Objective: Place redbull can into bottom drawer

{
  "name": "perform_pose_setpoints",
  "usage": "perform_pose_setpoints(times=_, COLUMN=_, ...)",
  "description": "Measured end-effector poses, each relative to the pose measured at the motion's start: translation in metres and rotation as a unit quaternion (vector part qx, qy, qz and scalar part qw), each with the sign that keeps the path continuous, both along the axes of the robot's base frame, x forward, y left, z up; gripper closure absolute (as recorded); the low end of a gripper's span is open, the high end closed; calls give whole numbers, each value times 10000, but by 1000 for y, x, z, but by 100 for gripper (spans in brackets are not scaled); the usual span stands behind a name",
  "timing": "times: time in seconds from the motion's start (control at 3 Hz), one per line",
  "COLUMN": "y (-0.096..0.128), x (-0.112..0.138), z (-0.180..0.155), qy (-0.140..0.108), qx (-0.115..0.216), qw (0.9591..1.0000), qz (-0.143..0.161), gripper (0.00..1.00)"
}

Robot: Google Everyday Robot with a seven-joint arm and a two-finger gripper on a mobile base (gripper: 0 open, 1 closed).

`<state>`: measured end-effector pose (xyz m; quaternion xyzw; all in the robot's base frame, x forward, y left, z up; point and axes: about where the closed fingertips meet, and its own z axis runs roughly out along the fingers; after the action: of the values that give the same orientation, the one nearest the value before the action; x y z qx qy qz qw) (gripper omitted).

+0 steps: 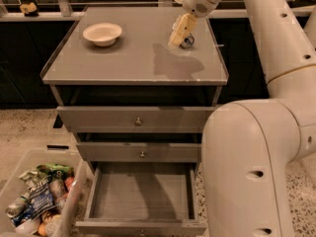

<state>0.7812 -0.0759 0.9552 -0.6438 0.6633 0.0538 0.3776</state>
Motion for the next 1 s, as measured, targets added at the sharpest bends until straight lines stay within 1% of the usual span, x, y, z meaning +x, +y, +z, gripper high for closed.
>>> perform_pose_setpoints(times=0.33, y=1, x=0, z=-1, qy=16, qx=-6, qw=10000, qz=9, gripper=0)
perform_pose_setpoints(times=0.67, y=-4, x=-1, z=0, qy=-61, qx=83, qw=9997, qz=199, gripper=0)
perform_pose_setpoints(times=1.0, y=-10, x=8, z=-14, qy=-298, qx=-14, qw=9981, qz=538, gripper=0)
